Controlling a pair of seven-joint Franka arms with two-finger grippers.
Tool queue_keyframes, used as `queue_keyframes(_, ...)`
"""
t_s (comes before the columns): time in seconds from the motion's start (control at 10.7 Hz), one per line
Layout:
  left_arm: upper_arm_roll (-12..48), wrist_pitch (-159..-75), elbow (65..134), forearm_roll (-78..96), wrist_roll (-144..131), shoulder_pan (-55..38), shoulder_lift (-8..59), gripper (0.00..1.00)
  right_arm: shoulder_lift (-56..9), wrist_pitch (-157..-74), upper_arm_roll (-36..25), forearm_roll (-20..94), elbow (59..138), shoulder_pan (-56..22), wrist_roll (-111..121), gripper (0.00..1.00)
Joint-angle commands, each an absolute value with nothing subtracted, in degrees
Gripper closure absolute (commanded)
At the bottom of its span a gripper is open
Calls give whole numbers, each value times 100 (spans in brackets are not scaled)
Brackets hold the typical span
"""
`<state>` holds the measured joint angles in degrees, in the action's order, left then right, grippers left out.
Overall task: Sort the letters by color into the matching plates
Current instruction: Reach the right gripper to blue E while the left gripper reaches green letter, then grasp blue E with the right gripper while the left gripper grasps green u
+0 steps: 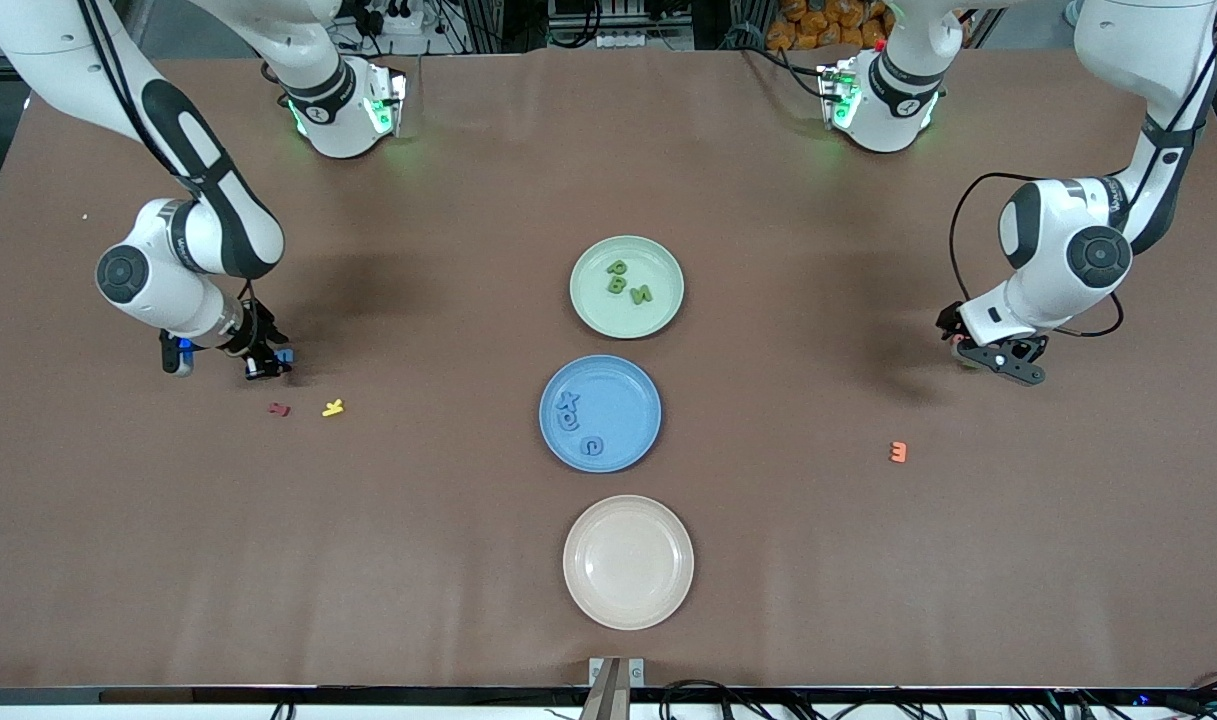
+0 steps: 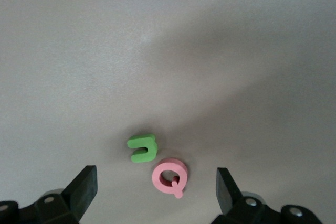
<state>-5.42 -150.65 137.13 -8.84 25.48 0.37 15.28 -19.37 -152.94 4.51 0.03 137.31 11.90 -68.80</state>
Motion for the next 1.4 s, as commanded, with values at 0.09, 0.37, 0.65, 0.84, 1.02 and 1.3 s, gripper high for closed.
queue_keyframes(0.09, -632, -15205, 13755, -433, 2786, 97, 1459, 0, -1828, -15337, 457, 105, 13939, 1195, -6487, 66)
queue_keyframes(0.37, -624, -15310, 13641, 348, 2777, 27, 1643, 0, -1837, -15328, 457, 97, 13922, 1187, -6451, 79)
queue_keyframes(0.65, -633, -15652, 13641, 703, 2769, -18, 1827, 2, -1802, -15293, 457, 97, 13852, 1204, -5619, 85)
queue_keyframes(0.84, -668, -15907, 13649, 694, 2777, -9, 1960, 6, -1758, -15267, 466, 79, 13651, 1187, -4611, 88)
queue_keyframes(1.02, -668, -15908, 13641, 686, 2777, 17, 1986, 12, -1758, -15040, 553, 18, 13239, 1169, -3478, 88)
queue_keyframes(1.3, -677, -15908, 13658, 677, 2786, 35, 1986, 17, -1819, -14031, 764, 18, 12247, 1021, -2059, 94)
